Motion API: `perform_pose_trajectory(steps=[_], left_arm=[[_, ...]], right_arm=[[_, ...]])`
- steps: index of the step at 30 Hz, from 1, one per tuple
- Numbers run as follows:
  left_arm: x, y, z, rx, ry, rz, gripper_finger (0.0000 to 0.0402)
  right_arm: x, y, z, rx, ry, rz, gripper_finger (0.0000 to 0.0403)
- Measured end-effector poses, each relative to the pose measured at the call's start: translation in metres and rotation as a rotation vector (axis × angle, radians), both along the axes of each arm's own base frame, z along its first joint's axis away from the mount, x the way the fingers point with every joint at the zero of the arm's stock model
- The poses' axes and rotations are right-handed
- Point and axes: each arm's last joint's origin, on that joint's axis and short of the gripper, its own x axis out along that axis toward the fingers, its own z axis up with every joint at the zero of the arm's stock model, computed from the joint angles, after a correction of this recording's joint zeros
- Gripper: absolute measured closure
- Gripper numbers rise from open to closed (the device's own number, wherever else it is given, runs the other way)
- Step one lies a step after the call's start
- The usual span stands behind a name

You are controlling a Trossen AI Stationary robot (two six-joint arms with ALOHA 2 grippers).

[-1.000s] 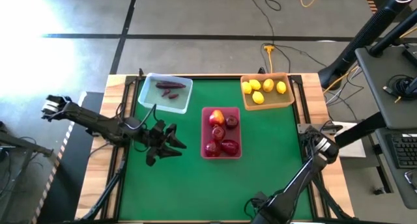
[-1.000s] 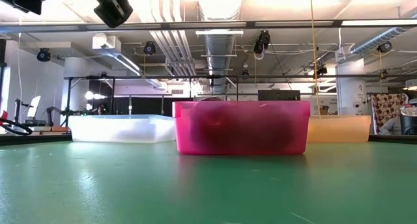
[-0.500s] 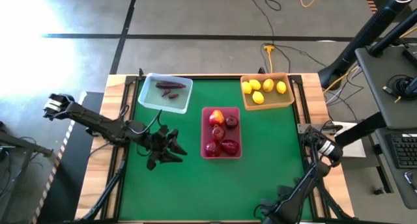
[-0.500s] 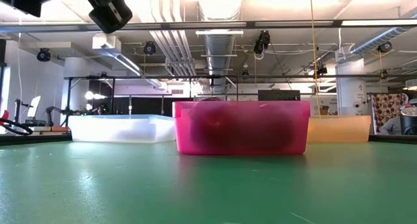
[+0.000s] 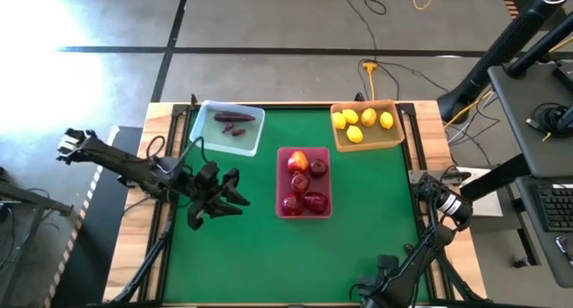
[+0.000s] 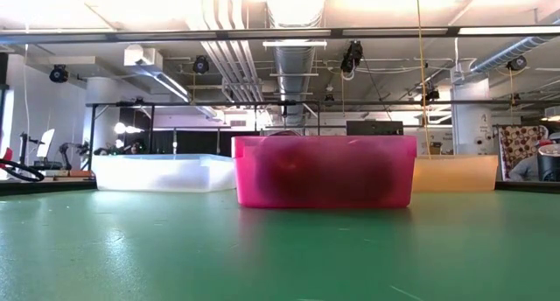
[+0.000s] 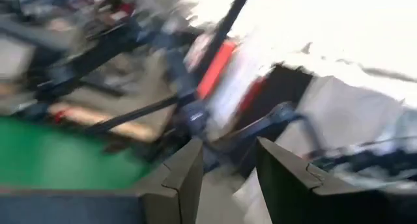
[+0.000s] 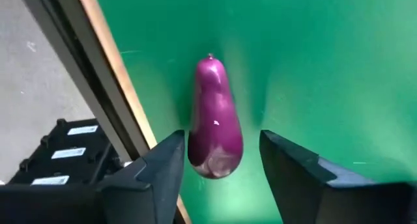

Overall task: Sort produce into baskets
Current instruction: Put the eggplant into the white bin

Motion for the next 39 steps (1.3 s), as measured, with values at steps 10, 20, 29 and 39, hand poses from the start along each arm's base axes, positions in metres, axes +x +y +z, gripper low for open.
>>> perform_pose_trajectory(steps=[10, 20, 29, 39], left_arm=[[-0.034, -0.012, 0.028, 0.354, 0.436, 0.307, 0.0324], [-0.088, -0.047, -0.01, 0.517, 0.734, 0.153, 0.0336], [-0.112, -0.086, -0.091, 0.357, 0.728, -0.03, 0.0334], [-0.106, -0.089, -0.147, 0.239, 0.749, 0.027, 0.0254]], right_arm=[[0.002, 0.0, -0.005, 0.021, -0.007, -0.037, 0.0304], [0.034, 0.003, 0.024, 0.101, -0.069, -0.163, 0.0311], [0.111, -0.029, 0.042, 0.068, -0.302, -0.252, 0.0323], [0.208, -0.066, 0.013, -0.038, -0.446, -0.236, 0.0321]])
